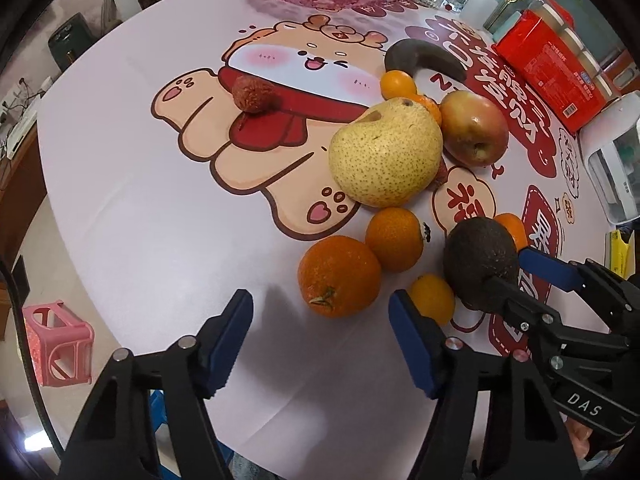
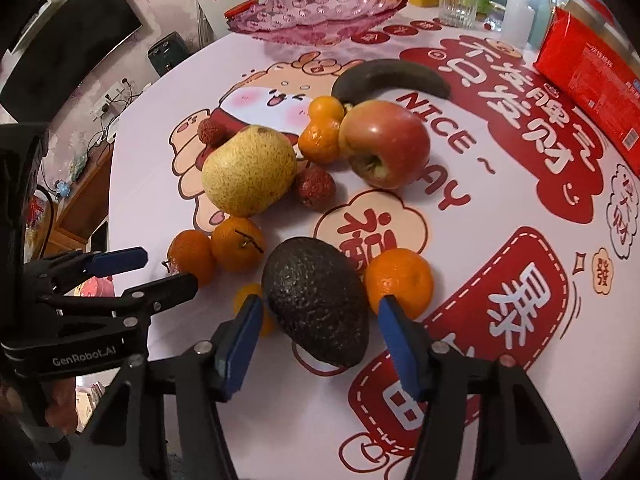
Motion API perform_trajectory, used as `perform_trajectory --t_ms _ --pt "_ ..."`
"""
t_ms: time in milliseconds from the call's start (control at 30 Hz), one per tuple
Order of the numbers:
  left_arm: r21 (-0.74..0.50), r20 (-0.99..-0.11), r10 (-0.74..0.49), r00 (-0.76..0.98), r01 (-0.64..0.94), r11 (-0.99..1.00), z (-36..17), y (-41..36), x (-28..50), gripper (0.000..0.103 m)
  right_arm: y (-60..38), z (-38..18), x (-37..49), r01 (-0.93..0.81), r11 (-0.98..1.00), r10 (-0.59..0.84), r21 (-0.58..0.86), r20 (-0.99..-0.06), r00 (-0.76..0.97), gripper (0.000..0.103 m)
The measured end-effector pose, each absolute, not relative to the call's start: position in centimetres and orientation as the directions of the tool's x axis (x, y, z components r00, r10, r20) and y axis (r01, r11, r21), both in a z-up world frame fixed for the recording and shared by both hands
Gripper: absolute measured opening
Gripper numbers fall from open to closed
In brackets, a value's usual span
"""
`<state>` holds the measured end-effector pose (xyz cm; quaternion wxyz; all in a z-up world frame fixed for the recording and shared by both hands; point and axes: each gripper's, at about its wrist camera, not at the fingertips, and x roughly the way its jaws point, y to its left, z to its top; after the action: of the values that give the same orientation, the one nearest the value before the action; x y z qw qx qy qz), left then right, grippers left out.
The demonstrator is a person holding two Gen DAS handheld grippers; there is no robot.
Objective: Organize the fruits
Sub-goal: 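Close the left gripper on an orange while the right gripper grasps the avocado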
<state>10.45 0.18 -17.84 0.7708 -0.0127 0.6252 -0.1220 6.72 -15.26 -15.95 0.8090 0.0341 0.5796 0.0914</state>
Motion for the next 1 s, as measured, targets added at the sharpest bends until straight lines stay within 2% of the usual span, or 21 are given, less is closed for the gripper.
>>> perform_trajectory --t_ms 100,500,767,833,867,1000 --pt "-0.177 -0.962 -0.207 0.178 0.169 0.97 -18.2 0.1 10.8 0.059 -15.0 -15.8 6.9 -0.118 0.981 0.186 0.155 -0.929 0.321 0.059" --pt "-0.171 -0.962 -0.207 0.176 0.202 0.964 -18.5 -0.7 11.1 0.054 -12.2 -15.7 7.1 -0.241 0.97 0.089 -0.005 -0.922 0.377 0.055" --pt "-0.196 -0.961 -0.229 0.156 0.204 0.959 -19.2 -0.6 11.7 0.054 -12.6 -16.2 8.1 -0.265 0.964 0.13 0.03 -0.921 0.367 0.059" --pt "-0.193 -0.966 -0.223 0.127 0.212 0.958 -19.8 -0.8 11.7 0.051 -12.5 -16.5 8.0 -0.282 0.959 0.131 0.025 -0.923 0.363 0.06" --pt "-0.178 -0.966 -0.214 0.143 0.227 0.958 -19.7 -1.1 11.5 0.045 -12.3 -16.5 7.8 -0.29 0.957 0.128 0.018 -0.922 0.366 0.059" --pt "-0.163 -0.966 -0.204 0.156 0.239 0.957 -19.4 -1.5 11.0 0.042 -12.2 -16.5 7.3 -0.287 0.958 0.119 0.005 -0.918 0.379 0.058"
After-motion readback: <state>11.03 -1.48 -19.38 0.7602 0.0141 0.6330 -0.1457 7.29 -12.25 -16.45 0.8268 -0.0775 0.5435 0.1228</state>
